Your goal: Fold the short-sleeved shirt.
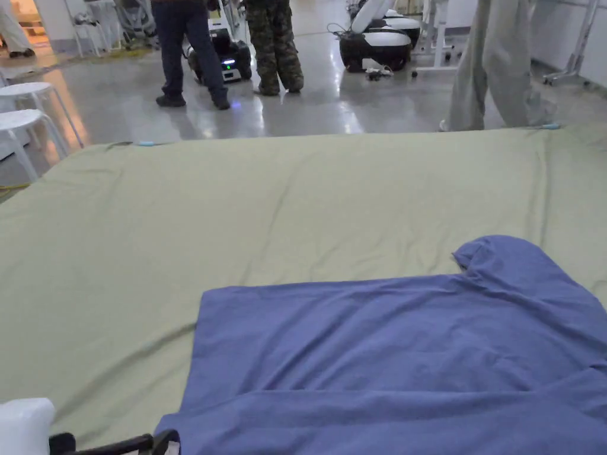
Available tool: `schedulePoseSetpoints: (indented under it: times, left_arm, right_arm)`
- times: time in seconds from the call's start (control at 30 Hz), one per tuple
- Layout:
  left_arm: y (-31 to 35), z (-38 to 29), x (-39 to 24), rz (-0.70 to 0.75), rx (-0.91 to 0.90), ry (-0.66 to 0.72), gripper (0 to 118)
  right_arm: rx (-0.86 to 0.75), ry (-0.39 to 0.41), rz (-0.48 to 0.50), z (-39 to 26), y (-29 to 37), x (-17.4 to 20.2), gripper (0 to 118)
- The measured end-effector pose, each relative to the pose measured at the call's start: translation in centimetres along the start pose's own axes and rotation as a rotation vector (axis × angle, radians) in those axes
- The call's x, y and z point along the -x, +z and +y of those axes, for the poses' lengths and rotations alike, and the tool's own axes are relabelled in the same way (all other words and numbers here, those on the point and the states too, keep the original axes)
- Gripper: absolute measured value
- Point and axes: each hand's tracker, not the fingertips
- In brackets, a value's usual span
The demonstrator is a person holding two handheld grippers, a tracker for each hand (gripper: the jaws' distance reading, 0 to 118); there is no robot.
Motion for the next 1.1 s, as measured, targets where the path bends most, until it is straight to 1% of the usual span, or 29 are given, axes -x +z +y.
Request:
schedulePoseSetpoints:
  times: [0.03,0.07,0.1,0.13,0.17,0.2,0.27,0.33,0.37,0.4,0.43,0.47,0.5,0.53,0.57,0.63,0.67,0.7,0.73,0.77,0.8,0.87,0.9,0.93,0.97,1.0,1.03,1.07,1.1]
  left_arm:
    - [0.3,1.2,-0.4,-0.031,-0.047,0.008,93]
    - [0.3,2.5,-0.9,-0.058,-0.118,0.005,27]
    - [-0.1,3.7,-1.5,-0.047,-0.154,-0.013,0]
    - [-1.4,5.0,-1.9,-0.017,-0.177,-0.041,0]
    - [-2.5,6.3,-2.2,0.026,-0.214,-0.059,0]
    - [-4.4,7.8,-2.3,0.003,-0.182,-0.075,0]
    - [-8.8,10.5,-1.5,-0.003,-0.143,-0.052,0]
    - [-14.1,12.1,-0.1,0.017,-0.059,-0.006,0]
    - [-16.8,13.1,0.6,0.024,-0.014,-0.006,2]
    - [-19.4,13.8,1.4,0.045,0.015,0.011,7]
    - [-21.8,14.4,2.4,0.067,0.058,0.062,7]
    - [-24.9,14.5,3.2,0.063,0.123,0.092,64]
    - [-27.1,14.5,3.8,0.099,0.207,0.107,113]
    - [-28.1,14.3,4.2,0.112,0.206,0.130,118]
    - [-29.2,14.1,4.2,0.091,0.219,0.130,118]
    - [-30.8,13.0,3.7,0.126,0.235,0.113,118]
    - [-31.3,12.8,3.4,0.118,0.255,0.100,107]
    - [-31.4,12.4,2.8,0.121,0.272,0.061,84]
    - [-31.2,12.5,2.1,0.262,0.246,-0.022,59]
    - [-30.7,12.3,1.6,0.259,0.204,-0.081,24]
    - [-30.2,12.4,1.4,0.158,0.187,-0.062,3]
    - [-29.2,12.2,1.0,0.176,0.197,-0.044,3]
    - [-28.6,12.3,0.9,0.148,0.175,-0.040,3]
    - [-27.9,12.5,0.9,0.132,0.163,-0.020,3]
    - [-27.4,12.6,0.8,0.114,0.147,0.015,3]
    - [-26.7,12.8,1.4,0.081,0.153,0.035,3]
    - [-26.2,12.9,1.3,0.070,0.149,0.048,3]
    - [-25.8,12.9,1.0,0.075,0.143,0.043,3]
    - [-25.6,12.9,0.6,0.074,0.142,0.033,3]
  right_arm:
    - [-0.035,0.027,-0.023,1.2,0.1,0.9,106]
    - [-0.107,0.063,-0.032,2.0,-0.1,1.7,71]
    - [-0.164,0.100,-0.032,2.8,-0.5,2.3,33]
    - [-0.188,0.144,-0.065,4.0,-1.3,3.4,14]
    - [-0.211,0.152,-0.122,5.0,-2.1,4.3,13]
    - [-0.233,0.136,-0.126,5.7,-2.9,4.7,10]
    - [-0.235,0.135,0.008,7.3,-4.9,5.3,10]
    - [-0.203,0.145,0.023,8.4,-7.0,6.3,9]
    - [-0.201,0.149,0.048,8.5,-7.8,6.3,9]
    - [-0.196,0.161,0.069,8.7,-8.6,6.5,9]
    - [-0.183,0.175,0.071,8.9,-9.4,6.7,9]
    - [-0.171,0.193,0.072,9.0,-10.2,7.0,9]
    - [-0.162,0.203,0.078,9.1,-10.9,7.2,9]
    - [-0.152,0.201,0.085,9.2,-11.5,7.1,9]
    - [-0.139,0.198,0.095,9.1,-11.9,6.9,9]
    - [-0.115,0.187,0.100,9.0,-13.0,6.3,9]
    - [-0.109,0.189,0.098,8.8,-13.3,6.1,9]
    - [-0.103,0.189,0.094,8.7,-13.7,5.8,9]
    - [-0.093,0.192,0.088,8.8,-14.0,5.8,9]
    - [-0.081,0.192,0.087,8.9,-14.4,5.9,9]
    - [-0.070,0.185,0.085,9.1,-14.9,5.6,9]
    - [-0.048,0.177,0.095,9.6,-16.2,5.1,9]
    - [-0.017,0.198,0.093,10.0,-17.3,4.8,9]
    - [0.030,0.231,0.066,10.5,-18.8,4.6,15]
    - [0.090,0.240,0.031,11.1,-20.7,4.3,49]
    - [0.132,0.222,0.009,11.7,-22.5,3.7,92]
    - [0.158,0.185,0.015,12.2,-24.7,3.0,118]
    - [0.210,0.137,0.040,12.6,-27.1,2.1,118]
    - [0.263,0.079,0.030,12.9,-28.9,1.4,115]
